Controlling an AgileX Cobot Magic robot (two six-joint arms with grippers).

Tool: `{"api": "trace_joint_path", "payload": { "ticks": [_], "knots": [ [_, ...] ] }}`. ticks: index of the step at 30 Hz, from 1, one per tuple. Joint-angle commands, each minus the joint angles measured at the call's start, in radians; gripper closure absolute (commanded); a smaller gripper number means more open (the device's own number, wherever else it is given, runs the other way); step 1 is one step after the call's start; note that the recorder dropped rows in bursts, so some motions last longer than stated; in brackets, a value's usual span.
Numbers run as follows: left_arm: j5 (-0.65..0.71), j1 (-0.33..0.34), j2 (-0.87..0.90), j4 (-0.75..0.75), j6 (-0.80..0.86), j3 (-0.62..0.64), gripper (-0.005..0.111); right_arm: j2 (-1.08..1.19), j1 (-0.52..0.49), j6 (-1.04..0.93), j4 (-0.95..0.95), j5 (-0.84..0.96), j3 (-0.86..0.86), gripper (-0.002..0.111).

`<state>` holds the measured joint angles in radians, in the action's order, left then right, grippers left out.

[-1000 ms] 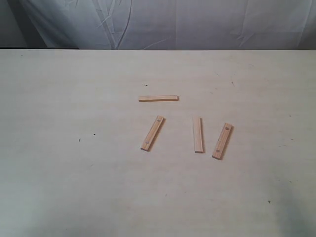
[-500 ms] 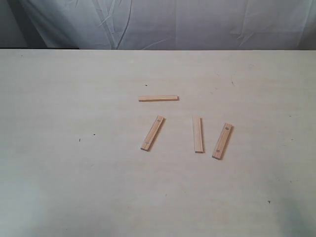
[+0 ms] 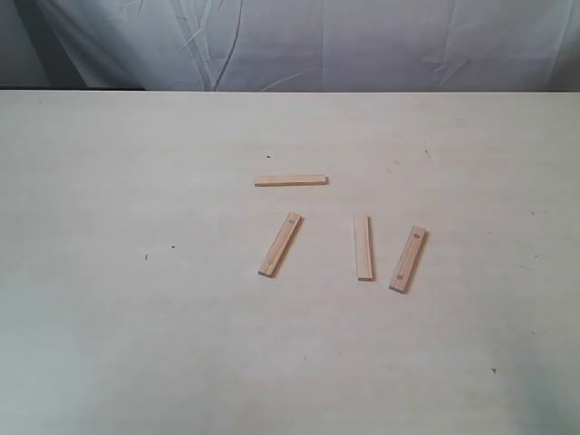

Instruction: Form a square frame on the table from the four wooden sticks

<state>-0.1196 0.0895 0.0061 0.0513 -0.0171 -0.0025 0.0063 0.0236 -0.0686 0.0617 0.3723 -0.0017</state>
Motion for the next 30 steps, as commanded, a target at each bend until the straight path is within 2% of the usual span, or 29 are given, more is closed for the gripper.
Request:
{"api": "trace_joint_path", "payload": {
  "ticks": [1,5,8,10,14,19,26,30],
  "knots": [
    [-0.044,-0.002,-0.006,0.002,-0.006,0.003,0.107,-0.006,-0.005,-0.001,-0.001,-0.014,0.002,0.109],
    [-0.089,-0.002,-0.006,-0.013,-0.006,0.003,0.107,-0.006,-0.005,-0.001,-0.001,-0.014,0.002,0.109],
    [-0.117,-0.002,-0.006,-0.095,-0.006,0.003,0.107,-0.006,-0.005,-0.001,-0.001,-0.014,0.002,0.109],
    [-0.043,-0.002,-0.006,-0.157,-0.006,-0.044,0.107,-0.006,-0.005,-0.001,-0.001,-0.014,0.002,0.109],
    [0.138,-0.002,0.044,-0.148,-0.006,-0.171,0.107,-0.006,-0.005,-0.001,-0.001,-0.014,0.002,0.109],
    [0.300,-0.002,0.243,-0.143,-0.006,-0.374,0.107,-0.006,-0.005,-0.001,-0.001,-0.014,0.002,0.109],
    [0.549,-0.002,0.636,-0.084,0.017,-0.669,0.107,-0.006,-0.005,-0.001,-0.001,-0.014,0.002,0.109],
    [0.645,-0.015,0.868,-0.140,0.063,-0.805,0.107,-0.006,-0.005,-0.001,-0.001,-0.014,0.002,0.109]
  ]
}}
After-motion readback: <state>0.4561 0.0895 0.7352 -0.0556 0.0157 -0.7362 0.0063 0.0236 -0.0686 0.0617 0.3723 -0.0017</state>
